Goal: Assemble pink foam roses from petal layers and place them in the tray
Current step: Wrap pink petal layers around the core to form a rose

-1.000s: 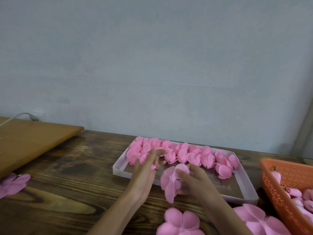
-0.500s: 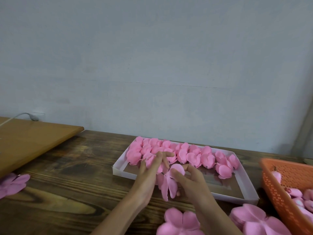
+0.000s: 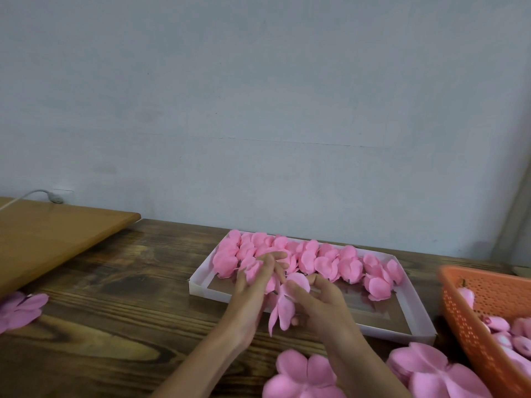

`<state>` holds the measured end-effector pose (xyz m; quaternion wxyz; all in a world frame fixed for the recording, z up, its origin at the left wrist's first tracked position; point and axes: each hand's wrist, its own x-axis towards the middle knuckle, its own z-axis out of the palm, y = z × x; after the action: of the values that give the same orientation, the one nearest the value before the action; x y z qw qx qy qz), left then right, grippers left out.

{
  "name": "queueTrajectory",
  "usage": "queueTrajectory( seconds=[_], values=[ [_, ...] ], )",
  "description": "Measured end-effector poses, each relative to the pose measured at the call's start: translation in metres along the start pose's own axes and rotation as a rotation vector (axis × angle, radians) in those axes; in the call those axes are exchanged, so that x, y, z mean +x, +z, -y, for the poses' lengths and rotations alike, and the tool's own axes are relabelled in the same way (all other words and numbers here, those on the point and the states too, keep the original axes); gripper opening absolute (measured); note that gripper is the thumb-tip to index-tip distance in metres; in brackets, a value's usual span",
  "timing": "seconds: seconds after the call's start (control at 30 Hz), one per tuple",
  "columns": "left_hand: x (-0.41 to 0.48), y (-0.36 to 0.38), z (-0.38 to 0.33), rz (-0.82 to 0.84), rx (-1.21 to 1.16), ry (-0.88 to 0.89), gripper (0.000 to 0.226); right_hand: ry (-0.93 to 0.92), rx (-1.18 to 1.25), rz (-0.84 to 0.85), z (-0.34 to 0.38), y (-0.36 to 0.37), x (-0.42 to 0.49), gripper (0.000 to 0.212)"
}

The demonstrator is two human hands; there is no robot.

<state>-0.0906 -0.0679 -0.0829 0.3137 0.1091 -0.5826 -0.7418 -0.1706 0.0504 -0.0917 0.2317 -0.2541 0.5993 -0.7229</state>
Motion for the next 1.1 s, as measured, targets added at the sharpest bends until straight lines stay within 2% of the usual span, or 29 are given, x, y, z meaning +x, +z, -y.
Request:
queueTrajectory(
  seconds=[0.2, 0.3, 0.4, 0.47, 0.6, 0.77, 0.93, 1.1],
  values=[
    [0.0, 0.001, 0.002, 0.035, -0.028, -0.012, 0.055, 0.069, 0.122, 0.054, 0.007, 0.007, -0.007, 0.026],
    [0.001, 0.0, 0.004, 0.04, 0.023, 0.003, 0.046, 0.069, 0.162, 0.062, 0.009, 0.009, -0.009, 0.029],
    [0.002, -0.001, 0.006, 0.034, 0.048, 0.018, 0.041, 0.016, 0.14, 0.042, 0.011, 0.01, -0.01, 0.022],
    [0.003, -0.001, 0.008, 0.045, 0.068, 0.024, 0.045, -0.026, 0.081, 0.037, 0.012, 0.01, -0.01, 0.018],
    [0.002, -0.001, 0.006, 0.113, 0.113, 0.119, 0.054, -0.108, -0.044, 0.082, 0.015, 0.012, -0.01, 0.023],
    [0.003, -0.002, 0.005, 0.145, 0.168, 0.17, 0.069, -0.183, -0.048, 0.166, 0.017, 0.01, -0.013, 0.025],
    [0.002, -0.003, 0.006, 0.17, 0.176, 0.152, 0.055, -0.234, -0.045, 0.203, 0.019, 0.012, -0.013, 0.036],
    [0.003, -0.003, 0.007, 0.196, 0.165, 0.148, 0.057, -0.284, -0.023, 0.228, 0.014, 0.012, -0.011, 0.034]
  ],
)
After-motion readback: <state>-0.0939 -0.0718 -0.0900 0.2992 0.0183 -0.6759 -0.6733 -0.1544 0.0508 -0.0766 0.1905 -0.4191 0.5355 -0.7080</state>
